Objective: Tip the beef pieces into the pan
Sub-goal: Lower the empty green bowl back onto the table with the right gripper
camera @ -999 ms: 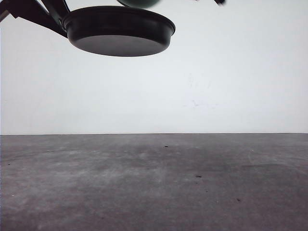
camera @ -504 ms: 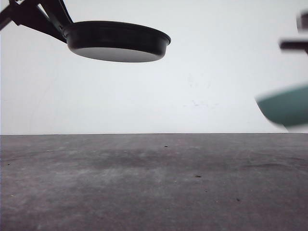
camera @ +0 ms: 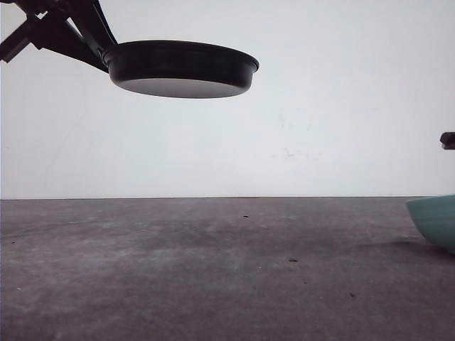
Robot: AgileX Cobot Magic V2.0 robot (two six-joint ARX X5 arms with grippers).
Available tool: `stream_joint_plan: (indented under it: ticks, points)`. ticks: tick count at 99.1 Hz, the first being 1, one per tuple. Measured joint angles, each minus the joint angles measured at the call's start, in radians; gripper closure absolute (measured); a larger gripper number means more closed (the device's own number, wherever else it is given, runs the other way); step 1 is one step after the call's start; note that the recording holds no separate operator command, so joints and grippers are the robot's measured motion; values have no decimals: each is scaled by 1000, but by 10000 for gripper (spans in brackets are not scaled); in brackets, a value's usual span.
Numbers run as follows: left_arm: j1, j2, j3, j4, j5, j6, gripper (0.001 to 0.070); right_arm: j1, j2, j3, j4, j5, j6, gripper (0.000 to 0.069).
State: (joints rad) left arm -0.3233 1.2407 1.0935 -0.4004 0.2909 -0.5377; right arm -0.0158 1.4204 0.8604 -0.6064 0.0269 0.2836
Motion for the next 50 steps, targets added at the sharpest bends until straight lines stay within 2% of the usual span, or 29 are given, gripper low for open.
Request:
stream_joint_plan:
  ticks: [24, 30, 35, 44, 50]
  points:
    - [0, 0, 0, 0, 0, 0, 660, -6, 24, 0, 21, -2, -19, 667]
    - [0, 0, 0, 0, 0, 0, 660, -6, 24, 0, 19, -5, -24, 647]
    - [0, 0, 0, 0, 0, 0, 660, -5, 35, -2, 20, -19, -26, 584]
    - [0, 0, 0, 0, 0, 0, 660, -4, 50, -16, 13, -48, -27, 394]
    - [0, 0, 0, -1, 0, 0, 660, -2, 49, -17, 11, -59, -27, 306]
